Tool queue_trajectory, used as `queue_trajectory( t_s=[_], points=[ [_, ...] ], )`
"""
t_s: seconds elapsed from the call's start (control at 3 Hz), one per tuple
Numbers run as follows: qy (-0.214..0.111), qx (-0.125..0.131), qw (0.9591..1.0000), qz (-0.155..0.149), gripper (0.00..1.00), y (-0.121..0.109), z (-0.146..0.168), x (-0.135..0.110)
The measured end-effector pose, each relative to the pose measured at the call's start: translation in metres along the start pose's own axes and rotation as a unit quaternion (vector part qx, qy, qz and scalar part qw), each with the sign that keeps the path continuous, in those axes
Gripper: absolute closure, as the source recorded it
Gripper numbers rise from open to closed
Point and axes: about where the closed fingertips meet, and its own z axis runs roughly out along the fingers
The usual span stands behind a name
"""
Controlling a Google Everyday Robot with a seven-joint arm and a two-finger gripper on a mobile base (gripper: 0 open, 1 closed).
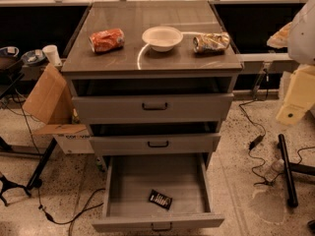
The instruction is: Pick rxbar chocolate from bottom drawer and place on counter
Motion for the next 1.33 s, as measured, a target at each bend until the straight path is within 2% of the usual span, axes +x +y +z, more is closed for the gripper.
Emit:
queue_trajectory(
  t_s=[0.33, 0.67, 1.0, 1.33],
  points=[
    [0.000, 0.000, 1.0000, 0.000, 0.00, 0.000, 0.000, 0.000],
    [-0.008, 0.001, 0.9999, 0.008, 0.00, 0.007, 0.032, -0.016],
    [-0.017, -0.009, 0.9994, 0.027, 0.00, 0.024, 0.105, -0.054],
    [-0.028, -0.031, 0.9981, 0.046, 0.00, 0.043, 0.189, -0.095]
  ],
)
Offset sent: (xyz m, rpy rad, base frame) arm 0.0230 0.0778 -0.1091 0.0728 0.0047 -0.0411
